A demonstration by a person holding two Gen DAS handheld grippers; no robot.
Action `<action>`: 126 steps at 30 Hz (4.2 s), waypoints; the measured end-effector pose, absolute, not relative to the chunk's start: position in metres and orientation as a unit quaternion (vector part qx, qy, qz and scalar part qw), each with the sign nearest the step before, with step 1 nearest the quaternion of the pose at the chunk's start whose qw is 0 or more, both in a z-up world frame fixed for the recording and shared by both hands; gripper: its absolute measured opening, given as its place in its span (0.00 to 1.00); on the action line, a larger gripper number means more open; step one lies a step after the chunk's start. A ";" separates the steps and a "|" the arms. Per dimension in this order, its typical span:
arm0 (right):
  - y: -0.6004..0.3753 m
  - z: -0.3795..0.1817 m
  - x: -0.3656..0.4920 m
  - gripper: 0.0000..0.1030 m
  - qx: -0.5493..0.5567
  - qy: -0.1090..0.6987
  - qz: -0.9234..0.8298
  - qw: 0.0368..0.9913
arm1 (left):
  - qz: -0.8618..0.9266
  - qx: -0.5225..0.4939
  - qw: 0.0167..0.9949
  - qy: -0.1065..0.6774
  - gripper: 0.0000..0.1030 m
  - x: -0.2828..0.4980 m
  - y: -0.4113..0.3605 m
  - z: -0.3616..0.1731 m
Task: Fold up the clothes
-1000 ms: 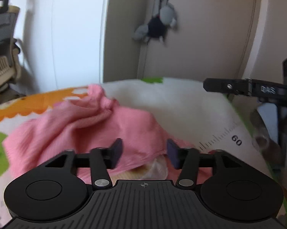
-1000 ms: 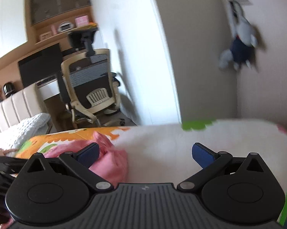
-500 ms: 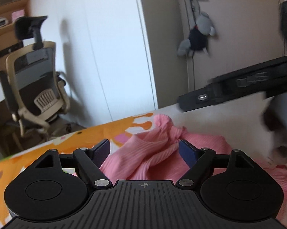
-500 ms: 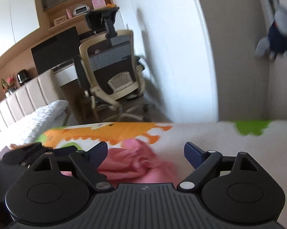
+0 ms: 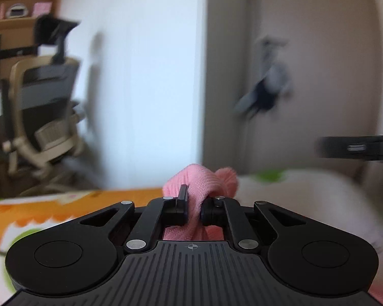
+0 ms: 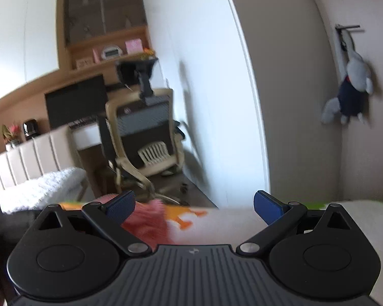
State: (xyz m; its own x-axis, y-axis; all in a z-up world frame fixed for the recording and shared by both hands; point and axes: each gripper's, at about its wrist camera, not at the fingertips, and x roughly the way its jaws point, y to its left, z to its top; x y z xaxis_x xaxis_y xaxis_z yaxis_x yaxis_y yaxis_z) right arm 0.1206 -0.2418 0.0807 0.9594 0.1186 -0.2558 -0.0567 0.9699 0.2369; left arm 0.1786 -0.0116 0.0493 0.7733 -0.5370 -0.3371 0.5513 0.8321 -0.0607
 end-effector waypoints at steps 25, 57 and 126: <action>-0.228 0.056 0.127 0.97 0.097 0.203 0.062 0.972 | -0.174 -0.053 0.929 0.321 0.84 0.223 0.093 -0.010; -0.234 -0.031 0.269 0.68 0.142 0.378 0.129 0.906 | -0.192 -0.145 0.862 0.446 0.68 0.298 0.083 -0.012; -0.212 0.046 0.170 0.82 0.168 0.282 0.213 0.920 | -0.294 -0.246 0.854 0.352 0.80 0.223 0.132 0.006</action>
State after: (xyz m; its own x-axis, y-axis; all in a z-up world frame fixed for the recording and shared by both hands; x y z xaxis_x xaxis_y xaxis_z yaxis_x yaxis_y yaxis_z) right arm 0.1701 -0.2117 0.0457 0.7495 0.4873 -0.4482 -0.2976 0.8526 0.4295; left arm 0.2228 0.1317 0.0060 0.5792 -0.6756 -0.4562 0.3302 0.7060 -0.6265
